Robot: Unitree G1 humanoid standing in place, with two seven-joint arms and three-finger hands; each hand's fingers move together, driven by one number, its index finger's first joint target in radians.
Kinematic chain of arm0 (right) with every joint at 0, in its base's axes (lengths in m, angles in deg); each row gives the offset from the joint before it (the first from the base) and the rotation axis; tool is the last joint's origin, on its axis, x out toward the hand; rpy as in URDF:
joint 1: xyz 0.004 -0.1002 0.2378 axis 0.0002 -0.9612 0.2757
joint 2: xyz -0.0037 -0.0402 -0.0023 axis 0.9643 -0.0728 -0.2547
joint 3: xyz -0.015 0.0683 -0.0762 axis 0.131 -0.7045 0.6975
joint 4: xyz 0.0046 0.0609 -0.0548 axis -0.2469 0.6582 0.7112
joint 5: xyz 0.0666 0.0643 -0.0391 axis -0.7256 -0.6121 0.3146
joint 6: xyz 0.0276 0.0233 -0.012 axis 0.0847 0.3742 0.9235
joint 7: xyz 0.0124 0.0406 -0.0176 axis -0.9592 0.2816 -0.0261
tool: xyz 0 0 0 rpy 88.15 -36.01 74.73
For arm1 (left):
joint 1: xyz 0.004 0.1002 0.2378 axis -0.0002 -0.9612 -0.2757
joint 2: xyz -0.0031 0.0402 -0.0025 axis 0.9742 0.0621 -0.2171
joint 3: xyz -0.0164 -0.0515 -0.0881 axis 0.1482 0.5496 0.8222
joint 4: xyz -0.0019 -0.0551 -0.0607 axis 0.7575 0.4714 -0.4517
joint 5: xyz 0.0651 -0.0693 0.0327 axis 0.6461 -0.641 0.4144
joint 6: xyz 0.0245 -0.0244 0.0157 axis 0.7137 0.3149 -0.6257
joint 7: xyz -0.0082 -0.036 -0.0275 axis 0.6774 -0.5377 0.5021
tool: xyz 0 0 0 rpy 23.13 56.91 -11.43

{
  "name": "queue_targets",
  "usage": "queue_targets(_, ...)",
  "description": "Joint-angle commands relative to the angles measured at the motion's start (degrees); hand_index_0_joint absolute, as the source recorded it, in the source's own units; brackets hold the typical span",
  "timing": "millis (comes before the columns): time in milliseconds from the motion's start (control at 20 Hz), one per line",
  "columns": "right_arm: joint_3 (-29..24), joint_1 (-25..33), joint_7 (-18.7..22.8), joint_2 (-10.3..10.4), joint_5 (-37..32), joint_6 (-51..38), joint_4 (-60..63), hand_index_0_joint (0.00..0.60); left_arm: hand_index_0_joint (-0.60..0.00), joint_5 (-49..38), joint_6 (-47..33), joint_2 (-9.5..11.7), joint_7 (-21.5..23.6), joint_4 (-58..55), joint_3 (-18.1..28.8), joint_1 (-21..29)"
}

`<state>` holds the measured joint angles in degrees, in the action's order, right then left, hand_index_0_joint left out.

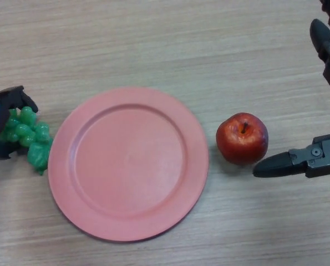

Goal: Pick up the green grapes and place it on the plate

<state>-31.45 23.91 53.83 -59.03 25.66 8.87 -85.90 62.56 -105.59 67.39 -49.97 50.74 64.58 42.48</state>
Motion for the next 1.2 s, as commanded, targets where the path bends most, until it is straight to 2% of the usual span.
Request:
queue_targets(50, -1.8, 1.1, 1.8, -0.9, -0.5, -9.4, -3.2, 0.0, -0.6, -0.7, -2.8, 8.0, 6.7, -4.5, 4.5, 1.3)
queue_targets(150, -1.7, 1.3, 1.8, -0.9, -0.3, -9.1, -3.4, 0.0, -0.6, -2.1, -0.6, 9.1, 6.2, -11.0, 7.5, -0.2)
queue_targets(200, -1.3, 1.5, 2.0, -0.9, 0.0, -8.8, -3.5, 0.0, -0.6, -4.8, 1.3, 9.5, 3.2, -17.8, 9.9, -2.1)
queue_targets(350, -0.8, 1.8, 1.9, -0.9, 0.6, -8.4, -3.7, 0.0, -0.6, -8.6, 5.5, 8.4, -1.9, -34.1, 13.9, -6.5)
queue_targets(400, -0.3, 1.9, 1.9, -0.8, 1.2, -8.5, -3.6, 0.0, -0.6, -10.2, 7.9, 6.8, -5.6, -43.3, 15.1, -9.1)
queue_targets(450, 0.0, 2.0, 1.9, -0.7, 1.5, -8.6, -3.5, 0.0, -0.6, -10.8, 8.6, 6.0, -8.0, -47.3, 15.5, -10.3)
queue_targets(500, 0.5, 2.1, 1.8, -0.6, 2.2, -8.7, -3.4, 0.0, -0.6, -13.7, 9.9, 3.7, -14.8, -55.9, 16.1, -13.4)
queue_targets(600, 0.8, 2.3, 1.5, -0.2, 2.7, -8.4, -3.4, 0.0, -0.6, -17.8, 10.9, 0.3, -22.4, -64.7, 16.3, -14.9)
queue_targets(700, 1.7, 2.5, 1.6, 0.0, 3.6, -7.8, -3.7, 0.0, -0.6, -20.1, 13.3, -2.4, -29.2, -69.8, 15.6, -16.4)
queue_targets(800, 2.4, 2.2, 1.4, 0.3, 4.4, -8.5, -3.6, 0.0, -0.6, -18.1, 11.6, -3.2, -32.3, -69.8, 15.3, -17.9)
queue_targets(850, 2.4, 2.2, 1.4, 0.4, 4.5, -8.5, -3.6, 0.0, -0.551, -17.9, 11.4, -3.2, -32.6, -69.8, 15.3, -18.1)
queue_targets(900, 2.4, 2.1, 1.3, 0.4, 4.5, -8.6, -3.5, 0.0, -0.401, -17.9, 11.0, -3.4, -33.1, -69.8, 15.6, -18.4)
queue_targets(950, 2.4, 2.0, 1.3, 0.5, 4.6, -8.7, -3.5, 0.0, -0.3, -18.0, 10.9, -3.6, -33.8, -69.9, 15.8, -18.7)
queue_targets(1000, 2.4, 1.9, 1.1, 0.6, 4.7, -8.7, -3.5, 0.0, -0.151, -18.4, 10.8, -4.0, -35.2, -70.3, 16.2, -19.2)
queue_targets(1050, 2.5, 1.8, 0.9, 0.7, 4.9, -8.6, -3.5, 0.0, -0.05, -19.1, 10.9, -4.5, -36.3, -71.0, 16.5, -19.5)
queue_targets(1100, 2.5, 1.7, 0.7, 0.7, 5.0, -8.8, -3.4, 0.0, 0.0, -18.8, 10.8, -5.0, -36.0, -71.6, 16.6, -19.8)
queue_targets(1200, 2.1, 1.9, 0.7, 0.8, 4.8, -8.7, -3.3, 0.0, 0.0, -20.9, 15.0, -5.7, -36.5, -73.5, 17.4, -19.8)
